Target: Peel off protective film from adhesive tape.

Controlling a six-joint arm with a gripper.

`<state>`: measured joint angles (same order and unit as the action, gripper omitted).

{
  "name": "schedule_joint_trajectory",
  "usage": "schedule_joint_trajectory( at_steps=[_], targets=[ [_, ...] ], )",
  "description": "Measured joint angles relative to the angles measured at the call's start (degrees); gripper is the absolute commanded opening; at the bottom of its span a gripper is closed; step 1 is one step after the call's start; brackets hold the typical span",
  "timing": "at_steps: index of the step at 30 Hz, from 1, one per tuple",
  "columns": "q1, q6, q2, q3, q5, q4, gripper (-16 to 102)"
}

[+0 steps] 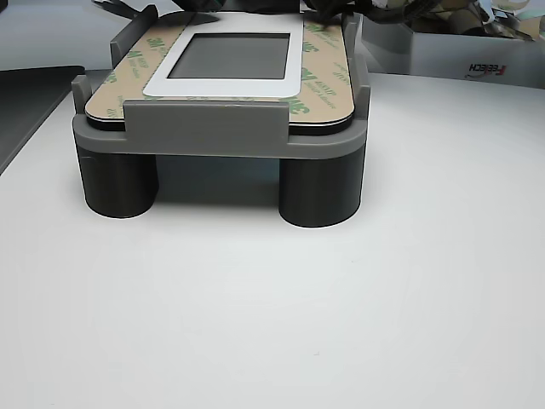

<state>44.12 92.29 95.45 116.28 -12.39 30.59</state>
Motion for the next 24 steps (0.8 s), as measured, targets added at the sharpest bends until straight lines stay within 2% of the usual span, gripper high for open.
schedule_joint_trajectory(
  at_steps=[24],
  targets=[
    [-0.9, 3.6, -0.4, 1.7, 1.0, -3.2, -10]
  ],
)
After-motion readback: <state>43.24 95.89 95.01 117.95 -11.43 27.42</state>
